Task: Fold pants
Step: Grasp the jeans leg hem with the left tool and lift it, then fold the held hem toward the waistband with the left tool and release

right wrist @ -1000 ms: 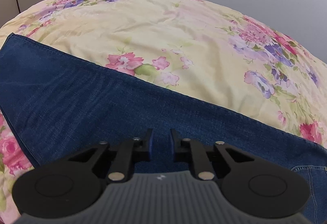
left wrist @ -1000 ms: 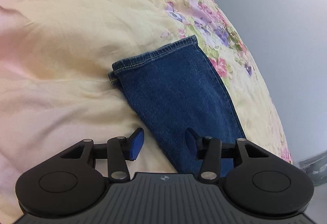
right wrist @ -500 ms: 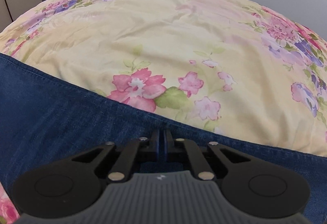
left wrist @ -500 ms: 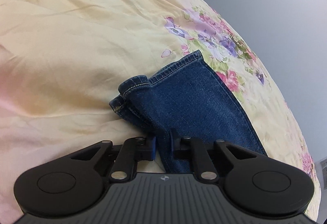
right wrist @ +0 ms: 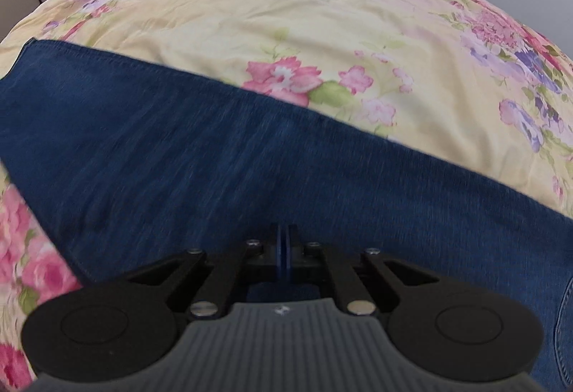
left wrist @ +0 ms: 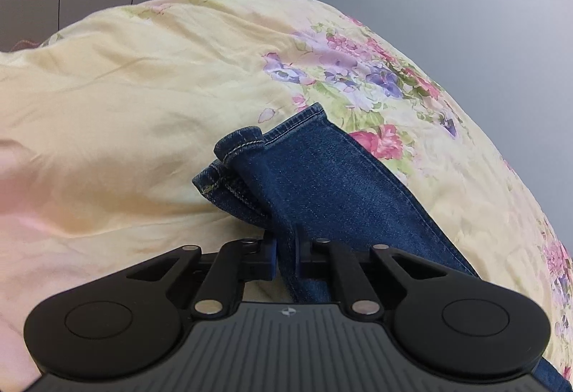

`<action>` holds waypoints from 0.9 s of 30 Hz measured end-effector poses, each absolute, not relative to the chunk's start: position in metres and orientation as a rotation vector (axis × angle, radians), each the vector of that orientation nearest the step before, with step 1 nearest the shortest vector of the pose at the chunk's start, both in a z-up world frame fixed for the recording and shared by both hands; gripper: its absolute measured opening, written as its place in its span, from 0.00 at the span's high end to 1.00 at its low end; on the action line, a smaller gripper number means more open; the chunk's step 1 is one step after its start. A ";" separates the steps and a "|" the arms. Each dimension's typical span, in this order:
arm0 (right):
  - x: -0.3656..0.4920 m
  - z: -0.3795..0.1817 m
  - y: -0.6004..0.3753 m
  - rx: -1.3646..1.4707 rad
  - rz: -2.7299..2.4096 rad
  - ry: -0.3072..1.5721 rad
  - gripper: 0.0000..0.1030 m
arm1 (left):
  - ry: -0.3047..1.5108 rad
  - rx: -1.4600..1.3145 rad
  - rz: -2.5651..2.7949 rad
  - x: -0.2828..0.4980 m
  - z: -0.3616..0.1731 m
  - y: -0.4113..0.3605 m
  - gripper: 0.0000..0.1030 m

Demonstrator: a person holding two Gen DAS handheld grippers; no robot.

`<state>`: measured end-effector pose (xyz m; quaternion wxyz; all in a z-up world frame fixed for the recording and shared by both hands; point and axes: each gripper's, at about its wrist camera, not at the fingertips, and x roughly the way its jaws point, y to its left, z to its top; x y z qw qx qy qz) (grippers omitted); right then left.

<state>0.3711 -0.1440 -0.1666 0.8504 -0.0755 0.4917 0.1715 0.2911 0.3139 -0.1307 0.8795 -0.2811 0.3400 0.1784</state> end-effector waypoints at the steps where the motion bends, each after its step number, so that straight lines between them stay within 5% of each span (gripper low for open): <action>1: 0.359 -0.168 -0.146 -0.155 0.363 1.045 1.00 | 0.702 -0.576 0.367 0.290 -0.126 0.311 0.92; 15: 0.328 -0.153 -0.181 -0.065 0.328 1.065 1.00 | 0.609 -0.072 0.131 0.289 -0.046 0.159 0.92; 27: 0.304 -0.141 -0.230 0.060 0.312 1.077 1.00 | 0.709 0.551 -0.154 0.280 -0.109 -0.042 0.92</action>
